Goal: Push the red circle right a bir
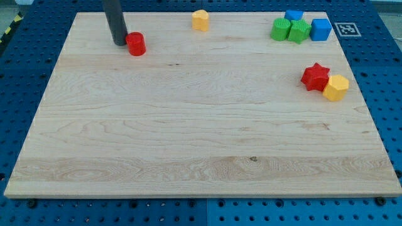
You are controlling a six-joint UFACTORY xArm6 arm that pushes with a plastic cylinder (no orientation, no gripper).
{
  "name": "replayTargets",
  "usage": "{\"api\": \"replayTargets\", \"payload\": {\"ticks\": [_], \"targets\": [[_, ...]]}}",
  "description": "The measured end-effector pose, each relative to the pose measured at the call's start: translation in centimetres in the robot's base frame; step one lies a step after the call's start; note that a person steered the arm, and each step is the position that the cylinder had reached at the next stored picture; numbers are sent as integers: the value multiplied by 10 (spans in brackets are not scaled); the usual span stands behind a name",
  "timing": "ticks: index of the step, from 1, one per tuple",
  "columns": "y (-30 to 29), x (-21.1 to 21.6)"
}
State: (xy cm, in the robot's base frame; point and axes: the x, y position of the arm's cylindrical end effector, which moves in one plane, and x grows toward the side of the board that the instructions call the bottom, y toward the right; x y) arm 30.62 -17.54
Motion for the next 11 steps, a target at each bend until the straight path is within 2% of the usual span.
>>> {"api": "replayTargets", "payload": {"ticks": [1,2,4,5,6,7,8,9,10,11], "targets": [[13,24],[25,26],[-25,-4],[-22,-8],[5,-8],[53,8],[99,44],[142,48],[133,47],[112,25]]}}
